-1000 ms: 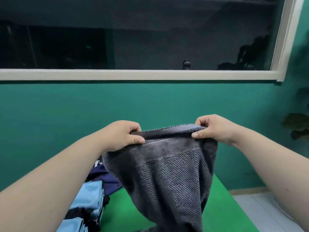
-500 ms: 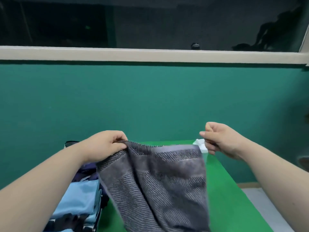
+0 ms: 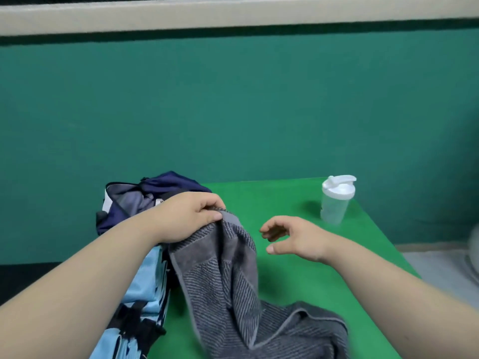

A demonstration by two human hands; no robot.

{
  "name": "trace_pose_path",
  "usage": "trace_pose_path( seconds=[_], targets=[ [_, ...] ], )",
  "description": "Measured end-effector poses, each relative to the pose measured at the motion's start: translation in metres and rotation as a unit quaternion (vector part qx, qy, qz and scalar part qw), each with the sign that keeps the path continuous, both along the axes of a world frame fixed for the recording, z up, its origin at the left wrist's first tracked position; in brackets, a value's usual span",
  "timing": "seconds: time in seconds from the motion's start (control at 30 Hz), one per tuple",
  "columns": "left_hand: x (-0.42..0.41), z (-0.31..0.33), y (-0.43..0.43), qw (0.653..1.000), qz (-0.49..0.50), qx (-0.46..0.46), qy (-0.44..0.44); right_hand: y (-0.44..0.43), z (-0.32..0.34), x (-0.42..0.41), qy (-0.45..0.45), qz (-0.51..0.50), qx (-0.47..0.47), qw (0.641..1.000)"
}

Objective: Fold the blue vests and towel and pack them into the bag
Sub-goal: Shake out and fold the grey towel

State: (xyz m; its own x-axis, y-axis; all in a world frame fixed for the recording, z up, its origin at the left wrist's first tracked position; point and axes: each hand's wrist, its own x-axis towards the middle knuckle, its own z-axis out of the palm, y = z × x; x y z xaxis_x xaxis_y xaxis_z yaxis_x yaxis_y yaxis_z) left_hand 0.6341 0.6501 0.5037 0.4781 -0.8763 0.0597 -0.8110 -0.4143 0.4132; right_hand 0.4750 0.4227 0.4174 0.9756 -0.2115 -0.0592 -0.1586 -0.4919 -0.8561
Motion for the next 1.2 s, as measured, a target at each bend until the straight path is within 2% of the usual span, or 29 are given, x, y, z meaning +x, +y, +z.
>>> trace_pose_path(
  seconds=[0.2,0.37,0.6,0.9,1.0,1.13,1.2],
  targets=[
    [-0.006,0.001,0.010,1.000,-0.016,0.025,-0.009,0.027,-0.012,0.028,0.001,0.065,0.034,0.997],
    [-0.007,0.009,0.025,0.998,0.011,0.054,-0.004,0.039,-0.003,0.030,0.004,0.078,0.078,0.994],
    [-0.025,0.032,0.049,0.998,0.054,0.006,0.009,0.027,0.046,-0.019,-0.023,0.056,0.110,0.992],
    [-0.055,0.067,0.061,0.993,0.068,-0.036,-0.092,-0.007,0.096,-0.107,-0.018,-0.045,-0.035,0.998],
    [-0.064,0.071,0.064,0.993,0.055,-0.062,-0.079,-0.015,0.114,-0.129,-0.035,-0.083,-0.111,0.990],
    [-0.066,0.077,0.073,0.999,-0.003,-0.042,-0.001,-0.025,0.129,-0.162,-0.062,-0.130,-0.114,0.983],
    [-0.067,0.078,0.078,1.000,-0.006,-0.028,-0.004,-0.031,0.131,-0.177,-0.068,-0.156,-0.116,0.979]
  ],
)
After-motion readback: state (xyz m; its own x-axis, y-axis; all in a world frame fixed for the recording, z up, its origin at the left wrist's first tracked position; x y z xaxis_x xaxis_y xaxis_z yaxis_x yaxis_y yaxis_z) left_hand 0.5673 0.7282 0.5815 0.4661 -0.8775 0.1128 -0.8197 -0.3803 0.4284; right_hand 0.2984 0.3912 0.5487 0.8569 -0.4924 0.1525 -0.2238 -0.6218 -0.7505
